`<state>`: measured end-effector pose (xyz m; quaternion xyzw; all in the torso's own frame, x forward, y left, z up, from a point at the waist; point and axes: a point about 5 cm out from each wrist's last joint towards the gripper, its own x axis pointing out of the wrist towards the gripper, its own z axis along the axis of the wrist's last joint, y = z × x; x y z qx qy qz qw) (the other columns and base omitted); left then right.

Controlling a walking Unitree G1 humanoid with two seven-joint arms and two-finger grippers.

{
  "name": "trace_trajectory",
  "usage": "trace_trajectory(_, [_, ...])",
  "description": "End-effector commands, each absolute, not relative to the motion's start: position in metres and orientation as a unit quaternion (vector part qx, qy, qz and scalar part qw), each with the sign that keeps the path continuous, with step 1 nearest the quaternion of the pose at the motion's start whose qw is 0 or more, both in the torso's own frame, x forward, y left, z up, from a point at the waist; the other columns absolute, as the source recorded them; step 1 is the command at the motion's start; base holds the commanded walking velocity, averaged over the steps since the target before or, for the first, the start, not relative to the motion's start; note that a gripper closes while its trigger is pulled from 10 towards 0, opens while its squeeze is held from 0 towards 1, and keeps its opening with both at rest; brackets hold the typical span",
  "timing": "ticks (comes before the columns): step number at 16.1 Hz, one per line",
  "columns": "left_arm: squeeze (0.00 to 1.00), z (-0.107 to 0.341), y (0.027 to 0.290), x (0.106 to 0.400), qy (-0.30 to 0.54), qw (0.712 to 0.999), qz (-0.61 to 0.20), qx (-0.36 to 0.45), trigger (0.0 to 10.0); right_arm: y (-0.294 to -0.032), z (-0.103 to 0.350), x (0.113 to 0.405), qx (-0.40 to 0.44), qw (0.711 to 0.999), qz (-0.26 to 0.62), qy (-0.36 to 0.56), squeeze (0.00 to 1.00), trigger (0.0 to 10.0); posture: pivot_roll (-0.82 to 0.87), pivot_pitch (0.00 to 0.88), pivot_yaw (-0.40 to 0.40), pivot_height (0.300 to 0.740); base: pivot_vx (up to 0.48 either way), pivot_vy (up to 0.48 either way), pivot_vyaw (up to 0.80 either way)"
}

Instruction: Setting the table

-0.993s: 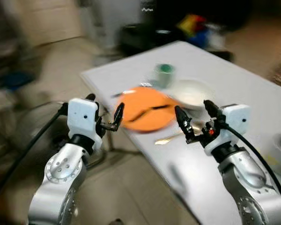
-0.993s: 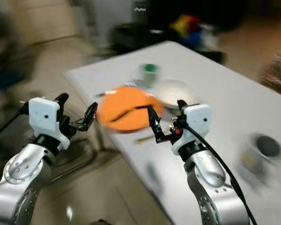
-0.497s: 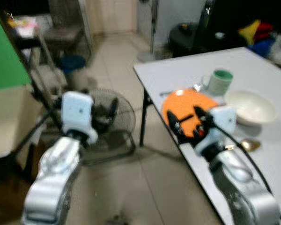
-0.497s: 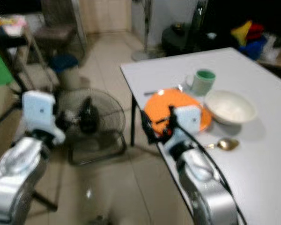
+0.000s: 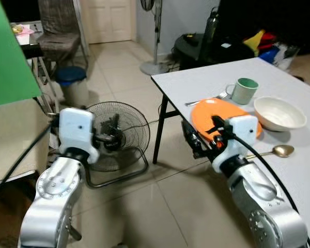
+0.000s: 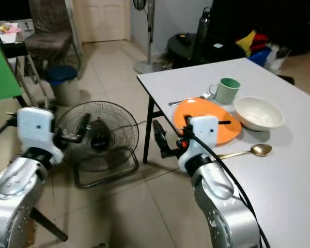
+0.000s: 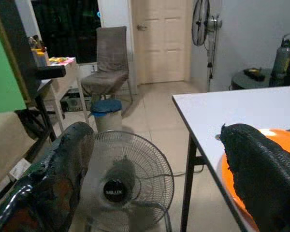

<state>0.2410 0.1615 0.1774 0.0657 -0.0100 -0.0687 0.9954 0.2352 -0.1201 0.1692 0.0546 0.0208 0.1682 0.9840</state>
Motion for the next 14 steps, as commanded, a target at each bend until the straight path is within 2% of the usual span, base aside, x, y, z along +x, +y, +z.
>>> trace_trajectory(1, [0.00,0.180,0.153,0.240,-0.015,0.994,-0.084,0.062,10.0,-0.126,0.168,0.235,0.053,0.985,0.161,0.025,1.00,10.0,0.14,0.000,-0.020,0.740,0.000,0.341,0.00])
trace_trajectory(7, [0.00,0.180,0.156,0.237,-0.014,0.995,-0.077,0.060,10.0,-0.120,0.168,0.234,0.060,0.980,0.187,0.028,1.00,10.0,0.15,0.000,-0.027,0.740,0.000,0.343,0.00])
trace_trajectory(12, [0.00,0.181,0.154,0.234,-0.013,0.994,-0.086,0.065,10.0,-0.116,0.168,0.233,0.067,0.978,0.196,0.027,1.00,10.0,0.16,0.000,-0.029,0.740,0.000,0.341,0.66])
trace_trajectory(14, [0.00,0.182,0.156,0.231,-0.012,0.994,-0.087,0.071,10.0,-0.118,0.167,0.233,0.073,0.980,0.182,0.031,1.00,10.0,0.17,0.000,-0.036,0.740,0.000,0.334,0.00])
